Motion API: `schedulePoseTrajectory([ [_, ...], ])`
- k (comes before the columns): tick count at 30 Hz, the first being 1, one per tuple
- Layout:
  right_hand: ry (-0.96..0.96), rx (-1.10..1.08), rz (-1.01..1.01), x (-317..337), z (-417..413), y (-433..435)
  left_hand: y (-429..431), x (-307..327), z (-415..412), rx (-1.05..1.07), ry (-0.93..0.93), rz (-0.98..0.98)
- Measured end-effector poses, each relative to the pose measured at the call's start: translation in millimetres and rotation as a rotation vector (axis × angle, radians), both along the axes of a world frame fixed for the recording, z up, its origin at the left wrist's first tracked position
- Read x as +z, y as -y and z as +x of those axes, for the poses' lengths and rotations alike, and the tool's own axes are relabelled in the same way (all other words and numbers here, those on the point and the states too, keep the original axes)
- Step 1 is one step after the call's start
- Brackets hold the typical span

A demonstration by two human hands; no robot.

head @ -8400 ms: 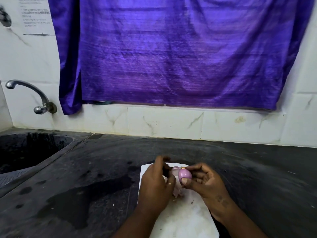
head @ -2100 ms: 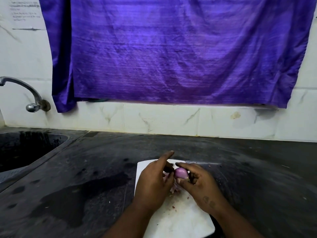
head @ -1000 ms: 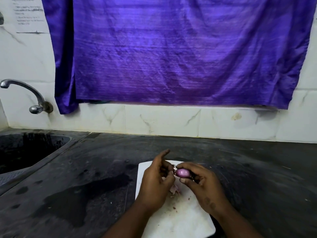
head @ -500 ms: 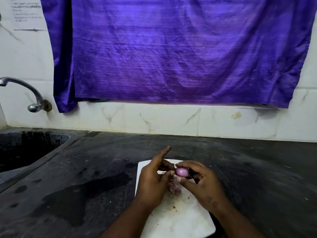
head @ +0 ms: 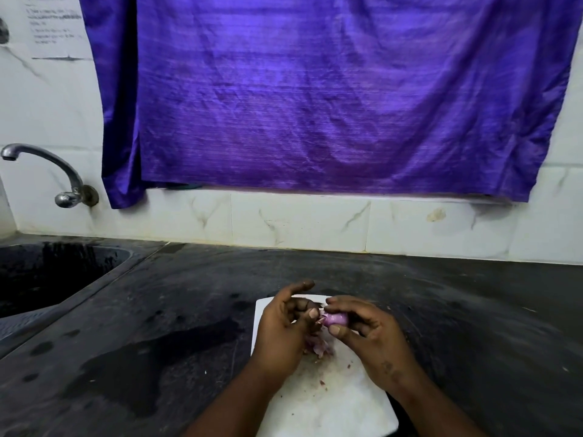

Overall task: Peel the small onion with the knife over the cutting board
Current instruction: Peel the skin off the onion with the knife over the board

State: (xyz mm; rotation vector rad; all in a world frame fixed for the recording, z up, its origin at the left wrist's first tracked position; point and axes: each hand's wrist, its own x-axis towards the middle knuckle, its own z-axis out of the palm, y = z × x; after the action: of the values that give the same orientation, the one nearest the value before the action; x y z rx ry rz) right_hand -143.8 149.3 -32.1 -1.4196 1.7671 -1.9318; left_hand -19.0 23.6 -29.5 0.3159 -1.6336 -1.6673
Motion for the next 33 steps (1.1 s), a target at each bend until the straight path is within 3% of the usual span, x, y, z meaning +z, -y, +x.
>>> schedulePoseTrajectory([
  [8,0.103,0.016,-0.006,-1.7,-1.7,2.5,-3.1,0.6,-3.0,-0.005,0.033,-0.058],
  [14,0.029,-0.015,0.035,-3.3,-2.1,3.4,-1.7,4.4,0.3,0.033,0.002,-0.020],
  [22,0.078,-0.021,0.083,6.1,4.7,-0.5,-7.1,8.7,4.4,0.134,0.055,-0.251],
  [33,0.214,0.093,0.003,8.4,2.5,-1.8,-2.5,8.1,2.5,0.036,-0.068,-0.040],
])
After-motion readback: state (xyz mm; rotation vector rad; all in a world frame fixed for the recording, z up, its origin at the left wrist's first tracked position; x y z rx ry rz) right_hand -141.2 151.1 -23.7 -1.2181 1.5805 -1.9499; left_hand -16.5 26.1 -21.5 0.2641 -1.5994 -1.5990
